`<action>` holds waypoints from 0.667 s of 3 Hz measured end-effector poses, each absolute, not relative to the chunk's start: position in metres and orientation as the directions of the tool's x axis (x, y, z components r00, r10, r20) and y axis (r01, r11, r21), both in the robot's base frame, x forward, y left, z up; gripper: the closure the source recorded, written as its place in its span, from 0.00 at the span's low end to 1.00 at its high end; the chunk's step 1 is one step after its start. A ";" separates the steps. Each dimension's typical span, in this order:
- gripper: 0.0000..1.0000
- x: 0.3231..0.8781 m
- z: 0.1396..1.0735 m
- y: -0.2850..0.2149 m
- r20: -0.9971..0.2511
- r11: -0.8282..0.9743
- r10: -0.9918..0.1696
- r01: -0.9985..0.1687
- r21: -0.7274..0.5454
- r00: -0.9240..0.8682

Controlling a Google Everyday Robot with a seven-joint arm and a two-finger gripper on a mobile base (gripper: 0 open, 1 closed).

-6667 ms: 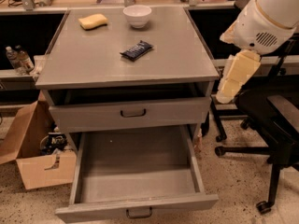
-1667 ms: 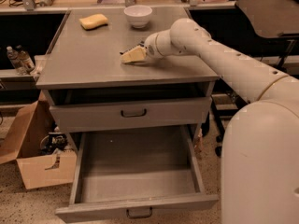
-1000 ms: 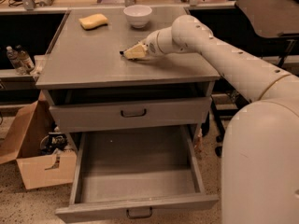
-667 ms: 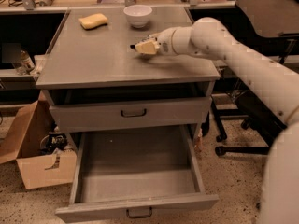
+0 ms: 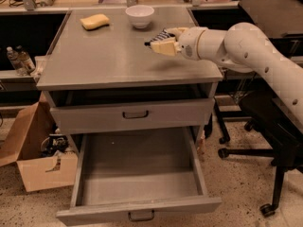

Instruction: Place rxbar blueberry into middle drawer

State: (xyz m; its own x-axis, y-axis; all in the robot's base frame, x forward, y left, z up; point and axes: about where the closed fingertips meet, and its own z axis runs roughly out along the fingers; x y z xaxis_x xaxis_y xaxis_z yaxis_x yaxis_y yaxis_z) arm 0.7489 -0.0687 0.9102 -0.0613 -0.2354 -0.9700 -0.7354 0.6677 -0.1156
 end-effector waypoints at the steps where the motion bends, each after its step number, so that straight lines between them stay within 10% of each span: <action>1: 1.00 0.748 0.910 -0.068 -0.970 0.665 -0.237 -0.738 -0.116 -0.061; 2: 1.00 0.702 0.896 -0.062 -0.953 0.588 -0.299 -0.796 -0.145 -0.047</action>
Offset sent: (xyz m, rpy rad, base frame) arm -0.1274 0.0079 -0.0389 -0.1674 0.0294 0.2416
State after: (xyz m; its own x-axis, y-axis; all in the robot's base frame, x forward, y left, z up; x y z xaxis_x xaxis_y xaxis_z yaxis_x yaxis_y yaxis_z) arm 0.7025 -0.0616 0.8958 -0.0473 -0.2992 -0.9530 -0.7955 0.5883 -0.1452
